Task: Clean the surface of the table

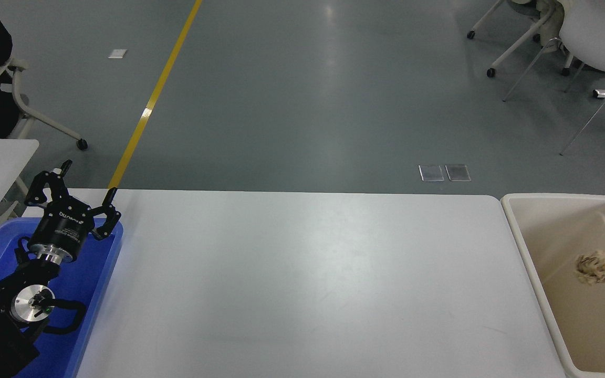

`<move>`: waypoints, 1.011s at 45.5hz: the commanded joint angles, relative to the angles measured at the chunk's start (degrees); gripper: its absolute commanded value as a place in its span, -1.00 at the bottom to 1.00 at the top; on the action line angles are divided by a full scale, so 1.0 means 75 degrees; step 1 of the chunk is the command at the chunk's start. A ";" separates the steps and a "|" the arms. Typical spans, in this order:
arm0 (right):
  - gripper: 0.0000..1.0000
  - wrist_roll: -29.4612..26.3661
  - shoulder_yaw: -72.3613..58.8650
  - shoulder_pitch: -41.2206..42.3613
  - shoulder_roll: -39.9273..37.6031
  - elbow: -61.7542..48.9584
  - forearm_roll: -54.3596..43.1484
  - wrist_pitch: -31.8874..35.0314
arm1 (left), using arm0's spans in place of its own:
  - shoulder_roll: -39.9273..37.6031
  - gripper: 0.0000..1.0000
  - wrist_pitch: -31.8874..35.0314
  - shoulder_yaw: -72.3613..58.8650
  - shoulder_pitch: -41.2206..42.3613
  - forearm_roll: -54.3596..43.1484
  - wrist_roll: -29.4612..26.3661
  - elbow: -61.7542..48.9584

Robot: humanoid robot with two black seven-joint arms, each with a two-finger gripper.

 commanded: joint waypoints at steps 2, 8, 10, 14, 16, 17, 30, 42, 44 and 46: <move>0.77 0.0007 0.0242 0.0191 -0.0031 -0.0003 0.0020 -0.0142 | 0.0000 1.00 0.0000 0.0000 0.0000 0.0000 0.0000 -0.0002; 0.93 0.0019 0.1167 0.0438 -0.0066 -0.0003 0.0020 -0.0130 | 0.0000 1.00 -0.0012 0.0000 0.0000 0.0000 0.0000 -0.0001; 0.94 0.0007 0.1565 0.0531 -0.0090 -0.0003 0.0009 -0.0119 | 0.0000 1.00 0.0000 0.0000 0.0000 0.0000 0.0000 -0.0002; 0.97 0.0007 0.2386 0.0649 -0.0183 0.0008 0.0009 -0.0083 | 0.0000 1.00 0.0000 0.0000 0.0000 0.0000 0.0000 -0.0002; 0.97 0.0007 0.2772 0.0696 -0.0195 0.0009 0.0009 -0.0072 | 0.0000 1.00 0.0000 0.0000 0.0000 0.0000 0.0000 -0.0001; 0.97 0.0007 0.3192 0.0719 -0.0195 0.0009 0.0009 -0.0072 | 0.0000 1.00 0.0000 0.0000 0.0000 0.0000 0.0000 -0.0002; 0.98 0.0019 0.3642 0.1328 -0.0207 0.0044 0.0137 -0.0071 | 0.0000 1.00 0.0000 0.0000 0.0000 0.0000 0.0000 -0.0002; 0.98 0.0042 0.3794 0.2125 -0.0207 0.0102 0.0722 -0.0036 | 0.0000 1.00 0.0000 0.0000 0.0000 0.0000 0.0000 -0.0002; 0.98 0.0042 0.3899 0.2231 -0.0195 0.0161 0.0922 -0.0001 | 0.0000 1.00 0.0000 0.0000 0.0000 0.0000 0.0000 -0.0002; 0.98 0.0042 0.4132 0.2289 -0.0195 0.0301 0.1028 0.0011 | 0.0000 1.00 0.0000 0.0000 0.0000 0.0000 0.0000 -0.0002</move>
